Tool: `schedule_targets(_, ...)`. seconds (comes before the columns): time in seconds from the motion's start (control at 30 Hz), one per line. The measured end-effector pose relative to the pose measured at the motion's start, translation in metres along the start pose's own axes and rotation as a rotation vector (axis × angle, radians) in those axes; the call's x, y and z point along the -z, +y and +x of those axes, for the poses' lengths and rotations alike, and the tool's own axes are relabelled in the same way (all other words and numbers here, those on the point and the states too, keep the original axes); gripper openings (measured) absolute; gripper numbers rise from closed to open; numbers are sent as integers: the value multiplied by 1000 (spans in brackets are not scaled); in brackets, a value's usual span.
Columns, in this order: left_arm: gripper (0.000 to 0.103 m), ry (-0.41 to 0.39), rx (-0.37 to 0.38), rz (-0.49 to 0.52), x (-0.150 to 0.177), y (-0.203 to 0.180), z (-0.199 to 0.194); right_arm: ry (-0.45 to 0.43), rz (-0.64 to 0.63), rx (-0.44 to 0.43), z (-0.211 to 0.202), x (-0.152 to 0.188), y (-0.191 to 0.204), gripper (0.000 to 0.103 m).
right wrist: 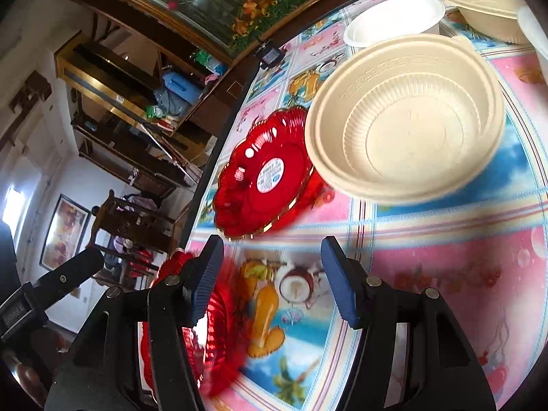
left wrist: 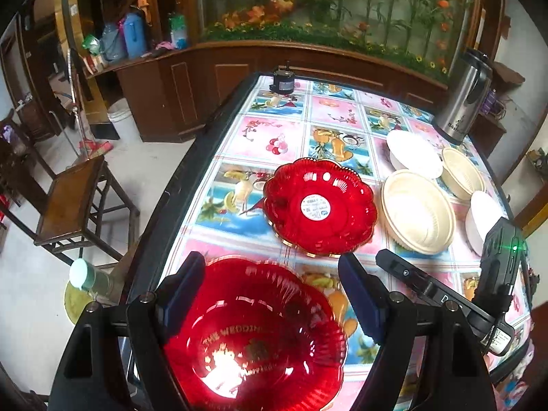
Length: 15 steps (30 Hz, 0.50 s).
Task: Organize plates and bowls
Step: 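Grasp the small stickered red plate with the right gripper while the left gripper holds the large plate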
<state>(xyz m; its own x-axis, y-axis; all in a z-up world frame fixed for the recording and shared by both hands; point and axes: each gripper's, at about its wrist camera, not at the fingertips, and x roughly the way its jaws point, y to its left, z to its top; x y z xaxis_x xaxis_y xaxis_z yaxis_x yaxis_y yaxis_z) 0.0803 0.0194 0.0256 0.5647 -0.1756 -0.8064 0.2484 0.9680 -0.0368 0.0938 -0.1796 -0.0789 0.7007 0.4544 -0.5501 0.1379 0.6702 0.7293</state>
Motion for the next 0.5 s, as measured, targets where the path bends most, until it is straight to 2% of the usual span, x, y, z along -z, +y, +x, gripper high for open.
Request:
schedule_targets(0.27,80,55,-43,31,-47,7,35,71,87,-71,16,-8,-11,60)
schedule_targets(0.5,80,189,-42,-5,-66,12,91,91,174,-86,23,-20,-32,60)
